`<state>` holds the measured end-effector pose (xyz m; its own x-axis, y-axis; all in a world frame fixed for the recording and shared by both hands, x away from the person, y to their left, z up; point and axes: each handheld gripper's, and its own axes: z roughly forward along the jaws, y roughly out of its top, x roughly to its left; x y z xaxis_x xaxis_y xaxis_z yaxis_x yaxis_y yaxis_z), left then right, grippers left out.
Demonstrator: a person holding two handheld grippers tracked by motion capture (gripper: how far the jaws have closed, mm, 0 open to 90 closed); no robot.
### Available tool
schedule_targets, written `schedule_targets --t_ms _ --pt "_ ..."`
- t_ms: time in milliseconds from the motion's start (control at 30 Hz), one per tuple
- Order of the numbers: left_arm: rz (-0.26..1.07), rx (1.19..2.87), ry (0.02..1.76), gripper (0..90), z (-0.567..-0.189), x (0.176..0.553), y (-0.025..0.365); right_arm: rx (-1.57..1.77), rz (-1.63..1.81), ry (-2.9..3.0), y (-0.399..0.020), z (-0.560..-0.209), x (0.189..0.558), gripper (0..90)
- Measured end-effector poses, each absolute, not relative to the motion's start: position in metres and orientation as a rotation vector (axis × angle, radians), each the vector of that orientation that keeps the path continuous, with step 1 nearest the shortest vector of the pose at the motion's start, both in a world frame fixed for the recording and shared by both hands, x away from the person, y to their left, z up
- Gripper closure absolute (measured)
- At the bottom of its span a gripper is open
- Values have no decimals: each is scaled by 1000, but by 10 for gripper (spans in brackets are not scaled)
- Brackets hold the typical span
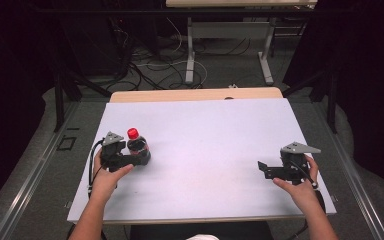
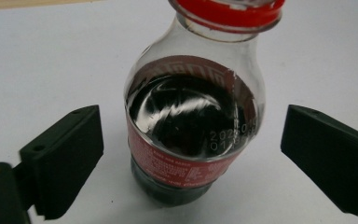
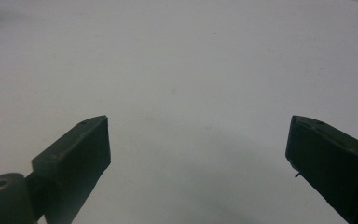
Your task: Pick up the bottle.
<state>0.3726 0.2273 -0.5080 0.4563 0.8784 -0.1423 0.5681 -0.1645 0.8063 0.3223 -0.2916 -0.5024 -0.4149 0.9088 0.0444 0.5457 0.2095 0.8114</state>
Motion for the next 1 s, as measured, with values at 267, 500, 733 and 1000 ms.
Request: schedule_targets --t_ms 267,500,733,1000 --pt "464 1864 1228 162 -513 379 224 1345 1086 2050 -289 -506 324 64" --pt "486 1872 1226 219 -517 380 221 1346 1082 2061 -288 -507 324 66" --pt "516 1871 1212 264 -517 379 220 1344 1083 2072 -286 -509 325 68" --pt "556 1881 1201 291 -516 376 217 1348 1087 2081 -285 -511 325 68"
